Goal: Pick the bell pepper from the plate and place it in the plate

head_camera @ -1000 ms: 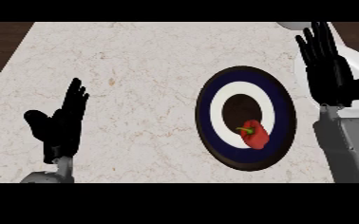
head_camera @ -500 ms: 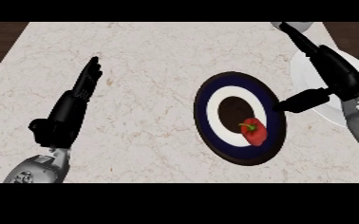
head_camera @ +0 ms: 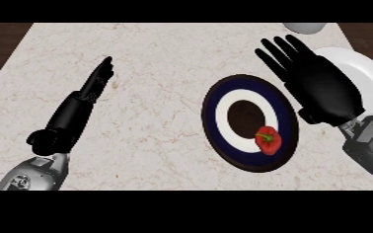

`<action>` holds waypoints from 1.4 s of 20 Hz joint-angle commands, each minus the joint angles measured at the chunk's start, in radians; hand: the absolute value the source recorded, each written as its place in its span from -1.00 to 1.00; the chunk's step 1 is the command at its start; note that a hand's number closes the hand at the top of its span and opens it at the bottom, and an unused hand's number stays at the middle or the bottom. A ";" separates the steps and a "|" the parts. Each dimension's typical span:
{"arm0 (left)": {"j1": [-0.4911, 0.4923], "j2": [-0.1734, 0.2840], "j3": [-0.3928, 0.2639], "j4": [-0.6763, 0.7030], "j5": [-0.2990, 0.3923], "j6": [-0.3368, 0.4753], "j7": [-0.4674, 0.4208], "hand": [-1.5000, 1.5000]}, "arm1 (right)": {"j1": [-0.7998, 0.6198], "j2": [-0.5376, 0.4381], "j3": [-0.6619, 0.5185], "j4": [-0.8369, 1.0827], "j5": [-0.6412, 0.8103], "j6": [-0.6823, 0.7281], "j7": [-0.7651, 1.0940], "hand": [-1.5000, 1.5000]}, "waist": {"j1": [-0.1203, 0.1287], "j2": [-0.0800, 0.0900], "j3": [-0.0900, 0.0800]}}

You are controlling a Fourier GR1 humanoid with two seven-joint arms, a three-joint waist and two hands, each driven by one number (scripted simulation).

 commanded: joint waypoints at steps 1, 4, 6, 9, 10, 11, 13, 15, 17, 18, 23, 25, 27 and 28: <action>0.020 0.029 0.017 0.003 0.025 -0.047 -0.037 0.00 | 0.016 0.076 0.173 -0.095 0.261 0.059 0.247 -1.00 | -0.008 0.005 0.008; 0.016 0.033 0.040 0.008 0.025 -0.043 -0.049 0.00 | 0.098 0.203 0.249 -0.135 0.318 0.187 0.485 -1.00 | -0.026 0.008 0.011; 0.023 0.054 0.068 0.038 0.039 -0.070 -0.083 0.00 | 0.137 0.314 0.289 -0.145 0.340 0.265 0.616 -1.00 | -0.022 0.015 0.012; 0.014 0.023 0.051 0.036 0.035 -0.065 -0.087 0.00 | 0.169 0.442 0.349 -0.157 0.354 0.457 0.780 -1.00 | -0.022 0.017 0.011; 0.047 0.053 0.071 0.039 0.049 -0.099 -0.123 0.00 | 0.179 0.499 0.341 -0.136 0.346 0.501 0.834 -1.00 | -0.009 0.019 0.012; 0.067 0.044 0.056 0.008 0.038 -0.087 -0.120 0.00 | 0.217 0.546 0.368 -0.137 0.363 0.527 0.890 -1.00 | -0.007 0.017 0.012; 0.029 0.026 0.055 0.048 0.036 -0.088 -0.112 0.00 | 0.189 0.601 0.332 -0.144 0.361 0.643 0.925 -1.00 | -0.018 0.020 0.012; 0.031 0.029 0.067 0.039 0.045 -0.092 -0.094 0.00 | 0.180 0.621 0.314 -0.115 0.418 0.664 0.937 -1.00 | -0.010 0.021 0.013; 0.053 0.052 0.086 0.026 0.061 -0.121 -0.115 0.00 | 0.189 0.628 0.272 -0.155 0.442 0.698 0.938 -1.00 | -0.008 0.019 0.013; 0.073 0.071 0.104 0.010 0.077 -0.131 -0.099 0.00 | 0.201 0.655 0.272 -0.182 0.458 0.730 0.955 -1.00 | -0.006 0.016 0.013; 0.030 0.036 0.100 0.060 0.053 -0.128 -0.107 0.00 | 0.240 0.746 0.252 -0.183 0.558 0.751 0.923 -1.00 | -0.011 0.023 0.014; 0.032 0.033 0.093 0.050 0.027 -0.121 -0.118 0.00 | 0.229 0.800 0.215 -0.229 0.555 0.866 0.902 -1.00 | -0.011 0.022 0.014; 0.037 0.046 0.122 0.020 0.073 -0.152 -0.103 0.00 | 0.243 0.790 0.146 -0.209 0.557 0.867 0.840 -1.00 | -0.005 0.023 0.015; -0.014 0.006 0.109 0.128 0.045 -0.141 -0.139 0.00 | 0.246 0.800 0.140 -0.134 0.581 0.807 0.816 -1.00 | -0.013 0.028 0.015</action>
